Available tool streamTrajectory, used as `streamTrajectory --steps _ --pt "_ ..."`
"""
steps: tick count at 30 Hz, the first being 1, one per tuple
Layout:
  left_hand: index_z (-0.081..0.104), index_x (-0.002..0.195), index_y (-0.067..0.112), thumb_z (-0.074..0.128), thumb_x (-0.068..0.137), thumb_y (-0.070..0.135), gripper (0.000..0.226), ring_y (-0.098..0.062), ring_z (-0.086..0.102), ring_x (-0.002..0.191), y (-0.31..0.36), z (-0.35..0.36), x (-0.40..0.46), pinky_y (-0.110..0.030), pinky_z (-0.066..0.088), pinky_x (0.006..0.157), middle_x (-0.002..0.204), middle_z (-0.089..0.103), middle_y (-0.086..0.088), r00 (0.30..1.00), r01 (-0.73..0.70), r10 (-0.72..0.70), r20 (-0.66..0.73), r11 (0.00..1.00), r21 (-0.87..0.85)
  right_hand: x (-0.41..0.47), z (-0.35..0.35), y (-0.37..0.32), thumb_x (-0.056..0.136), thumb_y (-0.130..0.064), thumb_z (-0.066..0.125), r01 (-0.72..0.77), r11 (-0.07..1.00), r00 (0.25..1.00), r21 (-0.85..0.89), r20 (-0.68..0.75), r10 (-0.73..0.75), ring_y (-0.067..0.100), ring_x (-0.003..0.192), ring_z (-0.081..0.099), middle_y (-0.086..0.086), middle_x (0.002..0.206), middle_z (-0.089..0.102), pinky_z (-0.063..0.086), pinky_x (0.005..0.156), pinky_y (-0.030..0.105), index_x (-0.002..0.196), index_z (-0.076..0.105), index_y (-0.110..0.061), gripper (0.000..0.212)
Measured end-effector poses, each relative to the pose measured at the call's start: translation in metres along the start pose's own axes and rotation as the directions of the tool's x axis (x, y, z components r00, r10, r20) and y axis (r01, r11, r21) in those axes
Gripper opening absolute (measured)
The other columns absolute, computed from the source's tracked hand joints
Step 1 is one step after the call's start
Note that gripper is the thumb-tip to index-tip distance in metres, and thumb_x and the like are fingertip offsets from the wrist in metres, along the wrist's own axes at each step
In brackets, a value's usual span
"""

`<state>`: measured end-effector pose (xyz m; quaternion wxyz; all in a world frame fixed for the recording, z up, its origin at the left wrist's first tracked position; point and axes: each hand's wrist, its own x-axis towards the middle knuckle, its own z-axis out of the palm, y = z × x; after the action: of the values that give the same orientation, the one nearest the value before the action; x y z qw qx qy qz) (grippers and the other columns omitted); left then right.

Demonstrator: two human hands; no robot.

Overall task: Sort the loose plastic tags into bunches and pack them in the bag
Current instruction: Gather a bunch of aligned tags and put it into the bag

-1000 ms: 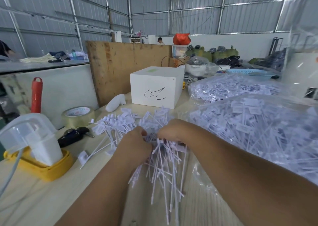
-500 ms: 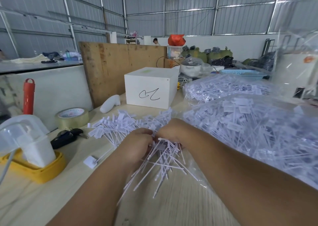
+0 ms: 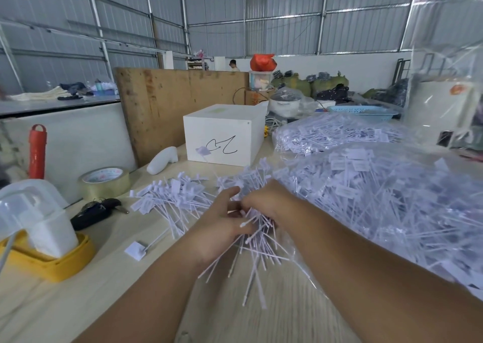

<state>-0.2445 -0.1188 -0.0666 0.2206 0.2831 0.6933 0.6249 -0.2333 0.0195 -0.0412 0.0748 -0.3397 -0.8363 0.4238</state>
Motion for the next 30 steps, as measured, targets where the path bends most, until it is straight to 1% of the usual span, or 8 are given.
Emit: streamTrajectory --steps 4,7,12,19,22,24,26,30 --pt "0.035 0.147 0.02 0.068 0.055 -0.002 0.1 -0.018 0.06 0.117 -0.003 0.002 0.003 -0.035 0.053 0.093 0.134 0.056 -0.005 0.998 -0.031 0.033 0.044 0.998 -0.052 -0.002 -0.004 0.008 0.069 -0.017 0.073 -0.019 0.99 0.999 0.142 -0.031 0.023 0.029 0.12 0.052 0.012 0.14 0.045 0.043 0.074 0.029 0.15 0.02 -0.01 0.098" --pt "0.038 0.144 0.021 0.069 0.061 -0.003 0.092 -0.003 0.056 0.116 -0.003 0.001 0.003 -0.018 0.053 0.079 0.131 0.057 0.004 0.996 -0.058 0.062 0.064 0.997 -0.053 -0.004 -0.004 0.014 0.06 -0.013 0.073 -0.004 0.965 0.999 0.262 -0.031 0.013 0.031 0.108 0.056 0.013 0.125 0.052 0.05 0.078 0.034 0.143 0.027 -0.008 0.095" --pt "0.045 0.138 0.024 0.074 0.077 -0.005 0.073 -0.002 0.057 0.11 -0.004 0.0 0.003 -0.011 0.051 0.068 0.131 0.055 0.005 0.998 -0.07 0.07 0.001 0.998 -0.001 -0.009 -0.005 0.025 0.067 -0.015 0.075 0.102 0.923 0.991 0.372 -0.12 -0.062 0.025 0.098 0.056 0.012 0.121 0.052 0.045 0.07 0.03 0.138 0.029 -0.008 0.084" --pt "0.043 0.133 0.038 0.084 0.066 0.049 0.079 0.004 0.054 0.11 0.002 0.005 -0.005 -0.01 0.046 0.073 0.124 0.055 0.017 0.999 -0.049 0.045 0.027 0.988 0.145 -0.018 -0.028 0.03 0.073 -0.014 0.072 0.307 0.862 0.938 0.403 -0.279 -0.203 0.016 0.084 0.057 0.006 0.116 0.053 0.041 0.047 0.02 0.14 0.025 -0.016 0.081" --pt "0.05 0.121 0.04 0.077 0.08 0.043 0.049 0.01 0.056 0.102 0.002 0.009 -0.006 -0.006 0.043 0.068 0.116 0.059 0.021 0.996 -0.075 0.083 -0.017 0.959 0.272 -0.023 -0.044 0.033 0.073 -0.009 0.07 0.363 0.847 0.908 0.389 -0.35 -0.229 0.008 0.059 0.053 0.002 0.09 0.053 0.038 0.035 0.014 0.133 0.03 -0.016 0.072" --pt "0.062 0.103 0.034 0.064 0.091 0.021 0.018 -0.003 0.062 0.093 0.005 0.01 -0.004 -0.013 0.045 0.069 0.104 0.067 0.013 0.983 -0.101 0.14 -0.116 0.952 0.288 -0.024 -0.055 0.038 0.074 -0.011 0.07 0.367 0.852 0.902 0.374 -0.368 -0.227 0.013 0.062 0.055 0.006 0.091 0.054 0.042 0.04 0.02 0.132 0.03 -0.018 0.07" --pt "0.067 0.086 0.018 0.049 0.093 0.003 0.025 -0.019 0.062 0.08 0.01 0.01 -0.005 -0.026 0.046 0.068 0.083 0.071 0.002 0.963 -0.111 0.143 -0.23 0.983 0.147 -0.026 -0.063 0.043 0.075 -0.011 0.07 0.371 0.857 0.896 0.358 -0.381 -0.229 0.017 0.065 0.056 0.009 0.094 0.055 0.043 0.043 0.023 0.132 0.029 -0.018 0.07" --pt "0.065 0.085 0.013 0.053 0.096 0.02 0.018 -0.019 0.06 0.071 0.025 0.019 -0.004 -0.035 0.044 0.072 0.081 0.071 -0.006 0.968 -0.065 0.091 -0.235 0.991 0.119 -0.032 -0.073 0.055 0.078 -0.011 0.072 0.392 0.863 0.87 0.318 -0.434 -0.235 0.014 0.062 0.053 0.004 0.086 0.052 0.043 0.043 0.024 0.129 0.03 -0.016 0.066"
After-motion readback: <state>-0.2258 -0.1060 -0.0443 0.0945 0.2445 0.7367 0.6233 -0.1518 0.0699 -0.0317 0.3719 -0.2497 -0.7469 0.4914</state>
